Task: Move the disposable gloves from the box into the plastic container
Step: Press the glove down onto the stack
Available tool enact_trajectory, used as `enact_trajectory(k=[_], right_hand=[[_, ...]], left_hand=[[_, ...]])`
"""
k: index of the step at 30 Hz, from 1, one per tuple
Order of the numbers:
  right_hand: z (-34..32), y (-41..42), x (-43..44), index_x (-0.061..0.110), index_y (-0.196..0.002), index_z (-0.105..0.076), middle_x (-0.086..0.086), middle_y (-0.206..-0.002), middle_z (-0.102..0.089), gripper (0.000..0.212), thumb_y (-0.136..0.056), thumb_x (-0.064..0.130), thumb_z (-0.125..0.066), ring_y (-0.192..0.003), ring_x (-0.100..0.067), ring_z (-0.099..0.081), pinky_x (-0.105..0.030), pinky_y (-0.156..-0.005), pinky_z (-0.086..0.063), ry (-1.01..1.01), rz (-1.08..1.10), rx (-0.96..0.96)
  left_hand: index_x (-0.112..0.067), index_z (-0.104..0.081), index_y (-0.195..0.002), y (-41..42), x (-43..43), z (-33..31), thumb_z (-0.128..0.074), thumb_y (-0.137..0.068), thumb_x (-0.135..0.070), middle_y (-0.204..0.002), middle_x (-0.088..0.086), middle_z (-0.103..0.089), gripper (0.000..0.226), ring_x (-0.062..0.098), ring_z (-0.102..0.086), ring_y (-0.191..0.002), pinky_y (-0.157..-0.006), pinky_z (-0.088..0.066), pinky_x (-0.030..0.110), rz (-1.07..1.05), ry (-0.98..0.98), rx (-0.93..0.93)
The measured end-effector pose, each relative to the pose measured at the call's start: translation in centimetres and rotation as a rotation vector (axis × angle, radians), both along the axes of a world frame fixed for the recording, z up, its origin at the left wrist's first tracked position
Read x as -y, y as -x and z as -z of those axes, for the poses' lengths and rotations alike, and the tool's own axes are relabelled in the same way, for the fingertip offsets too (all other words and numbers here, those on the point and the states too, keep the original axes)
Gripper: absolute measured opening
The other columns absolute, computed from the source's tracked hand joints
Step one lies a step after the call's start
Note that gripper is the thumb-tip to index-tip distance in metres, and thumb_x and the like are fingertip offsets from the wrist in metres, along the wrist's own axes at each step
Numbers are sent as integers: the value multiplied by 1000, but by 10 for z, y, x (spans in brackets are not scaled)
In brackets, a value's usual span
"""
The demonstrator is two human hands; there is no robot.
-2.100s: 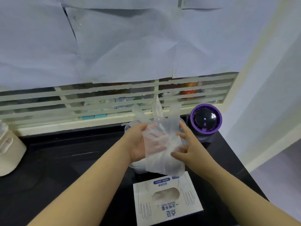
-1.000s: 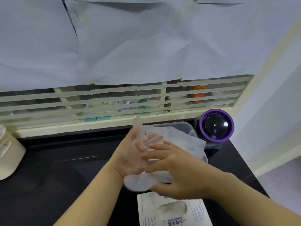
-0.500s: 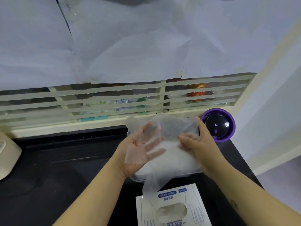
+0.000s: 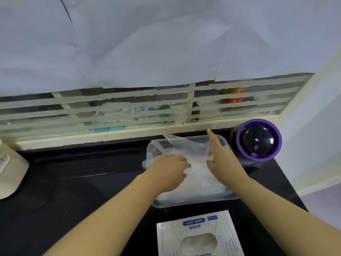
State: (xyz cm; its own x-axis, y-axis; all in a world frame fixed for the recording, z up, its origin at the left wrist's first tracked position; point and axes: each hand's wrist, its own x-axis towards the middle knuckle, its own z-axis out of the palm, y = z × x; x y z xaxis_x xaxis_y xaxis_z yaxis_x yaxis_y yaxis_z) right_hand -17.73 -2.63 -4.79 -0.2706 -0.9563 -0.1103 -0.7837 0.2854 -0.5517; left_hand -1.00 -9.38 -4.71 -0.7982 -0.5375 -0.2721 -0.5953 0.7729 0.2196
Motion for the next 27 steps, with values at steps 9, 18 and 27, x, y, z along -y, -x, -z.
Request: enact_trajectory(k=[9,18,27], right_hand=[[4,-17,9,19,-143,-38,-4,-143,-39,55,-93,24,-60,-126,-23,-42,-34,-101,-41,-278,-349,-250],[50,-15,18,13,-153,7,-18,-158,9,95,-91,34,-62,-145,-37,-4,-47,-114,-28,-662,-399,-252],[67,-13,26,22,-151,17,-14,-156,27,96,-92,41,-55,-145,-36,17,-54,-116,-18,-749,-397,-234]], left_hand=[[-35,-46,-141,20,11,29,-49,-99,-35,-157,-6,-27,41,20,-34,-136,-104,-35,37,0,-129,139],[-24,-31,-148,23,26,56,-55,-97,-26,-149,2,-36,56,20,-48,-125,-100,-42,27,-304,-470,-12],[-13,-14,-154,34,36,65,-46,-98,-25,-148,11,-38,66,27,-45,-130,-101,-41,31,-489,-534,162]])
